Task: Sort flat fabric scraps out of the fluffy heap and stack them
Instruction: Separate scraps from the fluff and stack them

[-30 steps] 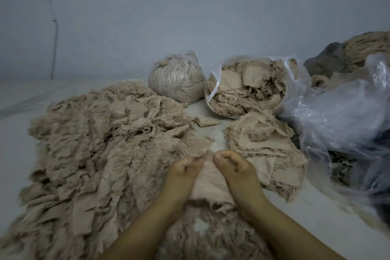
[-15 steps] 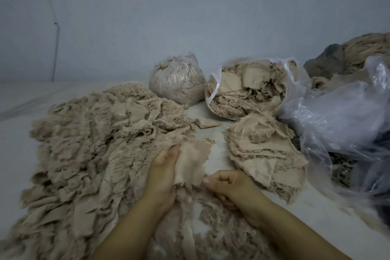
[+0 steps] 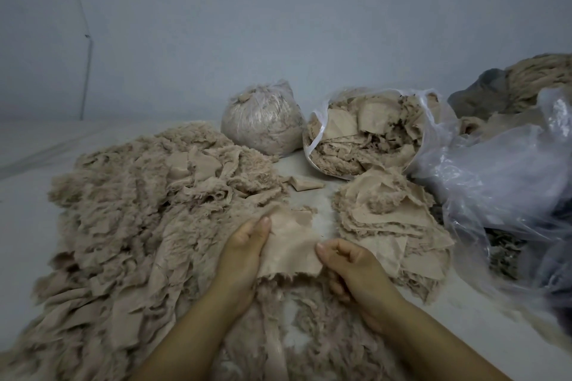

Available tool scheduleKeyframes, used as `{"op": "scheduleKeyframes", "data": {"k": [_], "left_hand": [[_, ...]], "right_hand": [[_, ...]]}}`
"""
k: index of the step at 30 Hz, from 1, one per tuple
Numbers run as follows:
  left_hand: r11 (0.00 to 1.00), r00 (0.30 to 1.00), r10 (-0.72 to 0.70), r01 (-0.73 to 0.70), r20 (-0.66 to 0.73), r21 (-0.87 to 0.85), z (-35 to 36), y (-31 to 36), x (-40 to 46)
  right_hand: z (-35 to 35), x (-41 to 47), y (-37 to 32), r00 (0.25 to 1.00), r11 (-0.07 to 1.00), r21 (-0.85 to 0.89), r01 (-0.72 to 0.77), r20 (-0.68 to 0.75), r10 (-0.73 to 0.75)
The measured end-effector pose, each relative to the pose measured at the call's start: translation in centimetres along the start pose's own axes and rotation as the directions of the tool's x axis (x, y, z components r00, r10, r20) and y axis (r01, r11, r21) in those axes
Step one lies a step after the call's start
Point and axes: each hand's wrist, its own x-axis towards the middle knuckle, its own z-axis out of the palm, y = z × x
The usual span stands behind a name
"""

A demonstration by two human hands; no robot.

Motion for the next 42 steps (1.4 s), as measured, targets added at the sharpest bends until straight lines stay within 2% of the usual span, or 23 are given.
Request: {"op": "scheduleKeyframes", "data": {"k": [3,5,8,10,11,13,14,15,17,19,21,23,24,27,29,31,33,35,37,39,40,41,42], "left_hand": [[1.000,0.983,-0.011,0.006,0.184,0.028,0.5,-0.4,-0.5],[0.999,0.977,-0.005,-0.005,0.215,0.043,0.7,-0.3,-0.8],[0.976,0.975,0.060,-0.103,0.215,0.194,0.2,0.1,-0.7],[0.913,0.954,0.094,-0.197,0.284,0.358,-0.6,1.1,-0.6],[0.872,0.940,0.075,-0.224,0.332,0.435,-1.1,1.8,-0.4],[0.715,0.883,-0.011,-0.321,0.470,0.620,-2.4,3.4,0.0],[0.606,0.833,-0.075,-0.398,0.548,0.689,-2.8,4.1,0.0],[0.520,0.779,-0.151,-0.461,0.608,0.719,-3.2,4.7,0.0],[0.392,0.683,-0.317,-0.537,0.657,0.747,-3.8,5.1,-0.2],[0.196,0.634,-0.433,-0.627,0.640,0.754,-4.5,4.5,-0.2],[0.082,0.656,-0.400,-0.670,0.640,0.738,-5.2,3.2,0.1],[0.088,0.755,-0.230,-0.612,0.614,0.786,-5.5,2.2,0.4],[0.132,0.797,-0.119,-0.578,0.592,0.805,-5.4,1.8,0.5],[0.375,0.838,0.167,-0.541,0.519,0.753,-3.6,1.2,0.7],[0.489,0.844,0.281,-0.535,0.456,0.689,-1.8,1.3,0.5],[0.569,0.852,0.362,-0.524,0.379,0.634,-0.5,1.3,0.4],[0.707,0.885,0.337,-0.464,0.322,0.533,-0.3,1.1,0.3],[0.810,0.900,0.237,-0.392,0.367,0.437,-0.8,1.2,-0.1],[0.752,0.897,0.122,-0.363,0.425,0.550,-1.7,1.2,-0.1],[0.596,0.868,-0.059,-0.366,0.493,0.715,-2.4,1.1,0.1],[0.568,0.856,-0.119,-0.357,0.503,0.742,-2.6,1.0,0.0],[0.581,0.865,-0.107,-0.346,0.490,0.737,-2.6,1.0,-0.1],[0.585,0.889,0.014,-0.379,0.459,0.717,-2.5,1.0,-0.2]], "right_hand": [[0.8,0.2,0.3,0.999,0.999,0.033,0.000,0.048,-0.002],[1.1,0.1,0.1,0.997,0.999,0.049,0.014,0.070,-0.017],[-0.2,0.9,-1.5,0.992,0.997,0.010,0.083,-0.097,-0.081],[-2.4,2.1,-3.5,0.959,0.990,-0.020,0.139,-0.247,-0.140],[-3.8,2.8,-4.6,0.929,0.981,-0.101,0.167,-0.317,-0.191],[-6.6,4.1,-6.5,0.836,0.887,-0.449,0.107,-0.442,-0.325],[-7.6,4.5,-7.0,0.791,0.803,-0.596,-0.018,-0.499,-0.353],[-8.3,4.7,-7.0,0.755,0.736,-0.667,-0.116,-0.541,-0.371],[-7.7,4.4,-6.4,0.731,0.693,-0.718,-0.072,-0.510,-0.453],[-5.5,3.6,-5.2,0.786,0.687,-0.722,0.080,-0.378,-0.489],[-3.3,2.6,-3.5,0.905,0.780,-0.607,0.151,-0.233,-0.356],[-1.2,1.4,-2.1,0.979,0.883,-0.449,0.136,-0.074,-0.188],[-0.3,0.8,-1.6,0.992,0.904,-0.411,0.117,0.003,-0.127],[1.6,-0.1,0.0,0.988,0.951,-0.306,0.047,0.152,0.000],[2.0,-0.1,0.3,0.992,0.956,-0.284,0.078,0.117,-0.046],[1.6,0.3,0.4,0.996,0.975,-0.205,0.090,-0.007,-0.093],[1.0,0.6,0.3,0.985,0.983,-0.141,0.121,-0.108,-0.136],[0.5,0.9,0.4,0.962,0.973,-0.163,0.163,-0.193,-0.194],[-0.1,1.3,0.5,0.934,0.971,-0.156,0.181,-0.282,-0.220],[-0.6,1.7,0.6,0.910,0.974,-0.111,0.198,-0.347,-0.225],[-0.7,1.8,0.6,0.899,0.972,-0.102,0.212,-0.370,-0.235],[-0.9,1.8,0.6,0.891,0.969,-0.102,0.226,-0.380,-0.248],[-0.9,1.8,0.6,0.891,0.966,-0.106,0.235,-0.374,-0.258]]}}
